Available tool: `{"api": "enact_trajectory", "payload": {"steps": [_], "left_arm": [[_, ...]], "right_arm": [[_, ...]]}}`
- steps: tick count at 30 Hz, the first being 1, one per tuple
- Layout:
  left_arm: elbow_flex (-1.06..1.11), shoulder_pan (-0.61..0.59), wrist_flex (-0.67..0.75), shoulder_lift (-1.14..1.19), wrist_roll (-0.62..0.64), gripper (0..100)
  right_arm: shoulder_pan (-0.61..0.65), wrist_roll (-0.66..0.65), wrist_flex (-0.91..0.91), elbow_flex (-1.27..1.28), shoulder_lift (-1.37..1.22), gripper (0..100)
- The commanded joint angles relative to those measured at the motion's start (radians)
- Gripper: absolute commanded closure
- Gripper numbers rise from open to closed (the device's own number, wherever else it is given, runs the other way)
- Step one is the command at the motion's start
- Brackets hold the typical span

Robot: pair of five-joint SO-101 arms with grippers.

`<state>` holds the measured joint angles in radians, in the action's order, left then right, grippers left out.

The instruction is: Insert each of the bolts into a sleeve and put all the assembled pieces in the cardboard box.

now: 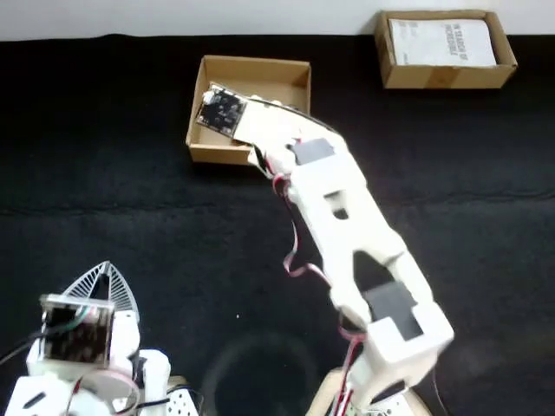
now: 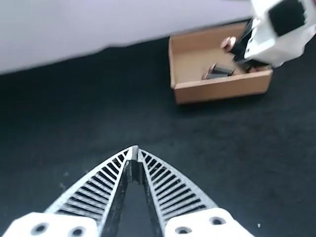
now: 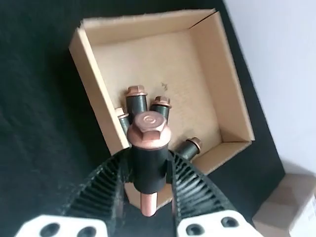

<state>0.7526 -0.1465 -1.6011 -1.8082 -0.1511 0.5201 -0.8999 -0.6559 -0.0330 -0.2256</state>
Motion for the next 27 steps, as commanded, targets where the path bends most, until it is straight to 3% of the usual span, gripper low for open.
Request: {"api": "enact_trajectory", "payload": {"steps": [1, 7, 13, 16, 21, 27], "left_arm": [[0.081, -0.064, 0.021, -0.008, 0.005, 99], [0.255, -0.217, 0.123, -0.008, 0.132, 99], [0.395, -0.236, 0.209, -0.008, 0.149, 99], [0.437, -0.236, 0.247, -0.008, 0.149, 99], [0.455, -0.236, 0.253, -0.008, 0.149, 99], [0.493, -0.239, 0.247, -0.008, 0.149, 99]], "right_arm": [[-0.025, -0.077, 0.022, -0.213, -0.136, 99.1], [-0.054, -0.213, 0.022, -0.542, -0.420, 99.1], [-0.064, -0.285, 0.015, -0.858, -0.682, 99.1], [-0.058, -0.285, -0.117, -0.975, -0.730, 97.1], [-0.041, -0.109, -0.390, -1.116, -0.737, 81.2], [-0.036, 0.055, -0.588, -1.237, -0.728, 78.9]]}}
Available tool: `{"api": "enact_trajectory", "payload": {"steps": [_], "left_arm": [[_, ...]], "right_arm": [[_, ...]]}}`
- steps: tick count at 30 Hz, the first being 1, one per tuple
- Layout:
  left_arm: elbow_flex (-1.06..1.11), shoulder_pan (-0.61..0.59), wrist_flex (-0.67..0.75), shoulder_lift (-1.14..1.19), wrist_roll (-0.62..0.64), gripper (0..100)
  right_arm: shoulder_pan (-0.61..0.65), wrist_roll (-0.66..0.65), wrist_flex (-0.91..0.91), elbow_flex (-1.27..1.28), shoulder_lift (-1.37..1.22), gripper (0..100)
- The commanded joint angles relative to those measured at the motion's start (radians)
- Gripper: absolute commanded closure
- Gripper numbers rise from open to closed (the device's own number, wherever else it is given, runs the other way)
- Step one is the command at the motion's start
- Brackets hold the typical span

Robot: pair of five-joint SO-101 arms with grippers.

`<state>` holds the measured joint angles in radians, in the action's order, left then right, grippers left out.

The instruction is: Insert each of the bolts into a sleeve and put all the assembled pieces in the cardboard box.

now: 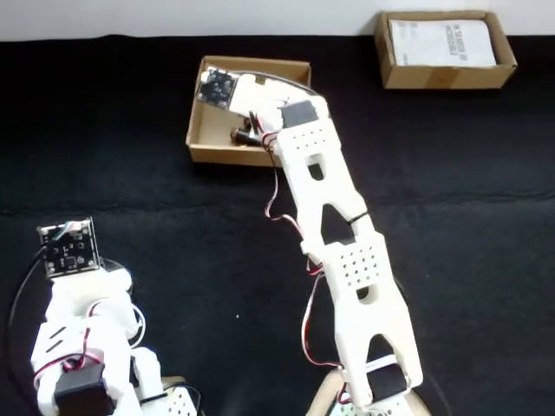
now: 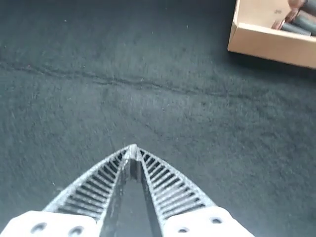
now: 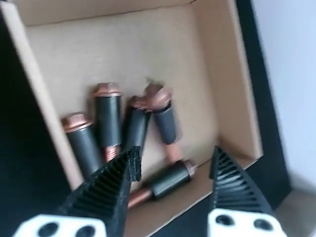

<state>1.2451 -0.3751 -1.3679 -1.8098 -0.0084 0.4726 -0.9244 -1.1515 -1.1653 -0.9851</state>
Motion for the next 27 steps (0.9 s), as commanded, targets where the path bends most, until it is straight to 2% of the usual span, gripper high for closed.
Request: {"api": "enact_trajectory", "payload": {"steps": [1, 5, 10, 13, 16, 18, 27], "left_arm": [[0.004, -0.010, 0.014, -0.007, 0.005, 99], [0.010, -0.010, 0.012, -0.007, 0.008, 99], [0.044, -0.004, 0.017, -0.005, 0.009, 99], [0.090, 0.025, 0.018, -0.005, 0.009, 99], [0.148, 0.065, 0.020, -0.005, 0.009, 99], [0.183, 0.099, 0.021, -0.005, 0.009, 99], [0.369, 0.231, 0.235, -0.005, 0.009, 99]], "right_arm": [[0.010, 0.114, -0.137, -0.142, 0.030, 78.9], [0.010, 0.276, -0.334, -0.308, 0.031, 78.9], [0.013, 0.577, -0.602, -0.630, 0.042, 78.9], [-0.019, 0.784, -0.615, -0.598, 0.160, 80.7], [-0.045, 0.974, -0.615, -0.581, 0.292, 91.4], [-0.044, 0.990, -0.615, -0.579, 0.367, 99.8], [-0.042, 0.993, -0.616, -0.555, 0.667, 99.2]]}}
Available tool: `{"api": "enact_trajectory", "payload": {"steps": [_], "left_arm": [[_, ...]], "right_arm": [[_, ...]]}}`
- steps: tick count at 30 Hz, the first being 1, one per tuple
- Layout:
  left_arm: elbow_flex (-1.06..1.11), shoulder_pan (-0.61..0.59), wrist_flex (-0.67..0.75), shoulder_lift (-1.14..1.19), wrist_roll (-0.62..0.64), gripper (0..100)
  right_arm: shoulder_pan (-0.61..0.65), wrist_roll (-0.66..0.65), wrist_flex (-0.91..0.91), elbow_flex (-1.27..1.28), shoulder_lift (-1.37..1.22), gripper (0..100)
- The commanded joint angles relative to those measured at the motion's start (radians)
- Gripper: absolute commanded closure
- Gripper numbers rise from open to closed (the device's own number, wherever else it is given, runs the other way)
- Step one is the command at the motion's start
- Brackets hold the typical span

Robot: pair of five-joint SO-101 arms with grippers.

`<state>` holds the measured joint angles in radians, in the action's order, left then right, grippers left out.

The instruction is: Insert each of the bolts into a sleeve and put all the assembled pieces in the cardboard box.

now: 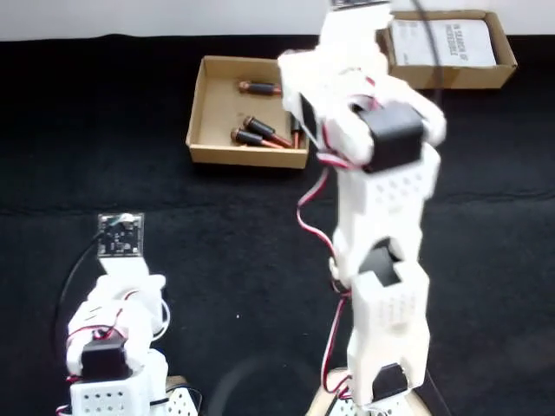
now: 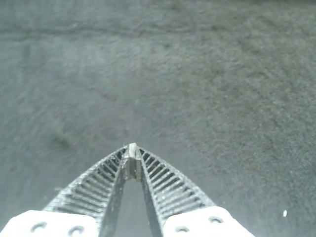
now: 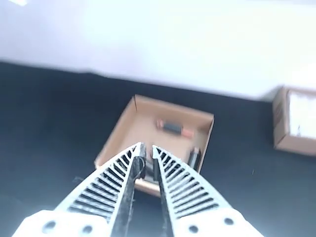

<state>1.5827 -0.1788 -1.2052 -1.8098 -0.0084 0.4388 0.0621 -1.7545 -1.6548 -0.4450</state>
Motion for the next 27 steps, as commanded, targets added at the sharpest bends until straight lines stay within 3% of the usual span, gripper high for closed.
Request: {"api": "enact_trajectory", "payload": {"steps": [1, 5, 12, 20, 27], "left_arm": [[0.050, 0.041, 0.091, -0.005, 0.009, 99], [0.111, 0.054, 0.121, -0.005, 0.009, 99], [0.111, 0.048, 0.114, -0.004, 0.008, 99], [0.111, 0.048, -0.104, -0.004, 0.005, 99], [0.111, 0.048, -0.129, -0.004, 0.006, 99]], "right_arm": [[-0.008, 0.005, -0.013, -0.030, 0.163, 99.2], [-0.008, 0.003, -0.013, 0.268, 0.397, 99.2], [-0.008, 0.002, -0.012, 1.073, 0.912, 99.2], [-0.012, 0.000, 0.007, 1.940, 1.371, 99.1], [-0.015, 0.000, 0.303, 2.626, 1.603, 99.1]]}}
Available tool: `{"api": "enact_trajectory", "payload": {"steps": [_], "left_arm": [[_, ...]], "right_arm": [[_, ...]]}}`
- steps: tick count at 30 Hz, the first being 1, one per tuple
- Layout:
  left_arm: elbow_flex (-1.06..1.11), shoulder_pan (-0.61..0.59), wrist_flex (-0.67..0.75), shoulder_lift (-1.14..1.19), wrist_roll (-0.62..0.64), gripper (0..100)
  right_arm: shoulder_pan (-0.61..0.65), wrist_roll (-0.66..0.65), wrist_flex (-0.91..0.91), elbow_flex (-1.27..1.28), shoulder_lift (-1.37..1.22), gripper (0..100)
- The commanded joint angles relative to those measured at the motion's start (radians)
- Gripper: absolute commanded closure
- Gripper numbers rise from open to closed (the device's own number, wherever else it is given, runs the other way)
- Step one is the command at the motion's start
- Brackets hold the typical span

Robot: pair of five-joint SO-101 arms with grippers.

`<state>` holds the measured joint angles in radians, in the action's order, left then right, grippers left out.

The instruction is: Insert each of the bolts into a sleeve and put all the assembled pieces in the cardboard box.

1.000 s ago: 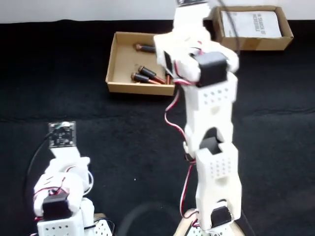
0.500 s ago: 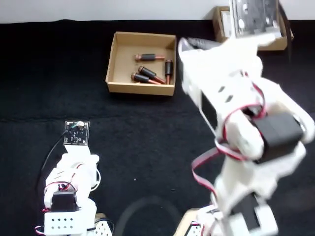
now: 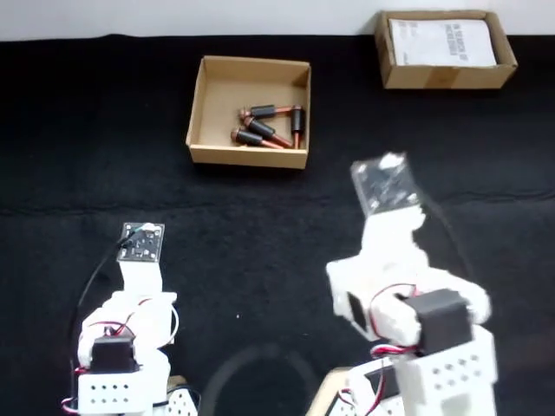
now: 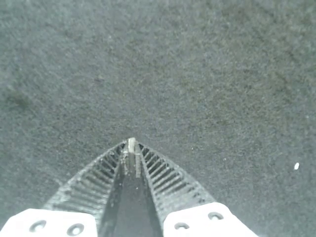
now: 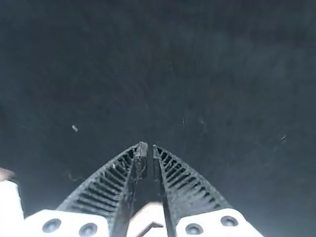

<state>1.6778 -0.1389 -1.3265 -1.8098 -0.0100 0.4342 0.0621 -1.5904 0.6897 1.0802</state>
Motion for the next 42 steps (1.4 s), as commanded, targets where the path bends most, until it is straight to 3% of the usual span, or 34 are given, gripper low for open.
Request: {"api": "enact_trajectory", "payload": {"steps": [1, 7, 10, 17, 42], "left_arm": [[0.016, 0.008, -0.008, -0.004, 0.008, 99], [0.016, 0.008, -0.008, -0.004, 0.008, 99], [0.016, 0.008, -0.008, -0.004, 0.008, 99], [0.016, 0.008, -0.008, -0.004, 0.008, 99], [0.016, 0.022, -0.008, -0.005, 0.008, 99]], "right_arm": [[-0.010, 0.000, 0.199, 0.371, 0.094, 99.1], [-0.042, -0.014, 0.392, 0.630, 0.102, 99.0], [-0.053, -0.097, 0.453, 0.777, 0.074, 99.0], [-0.211, -0.112, 0.596, 0.917, 0.074, 99.0], [-0.246, -0.117, 0.611, 0.960, 0.076, 99.1]]}}
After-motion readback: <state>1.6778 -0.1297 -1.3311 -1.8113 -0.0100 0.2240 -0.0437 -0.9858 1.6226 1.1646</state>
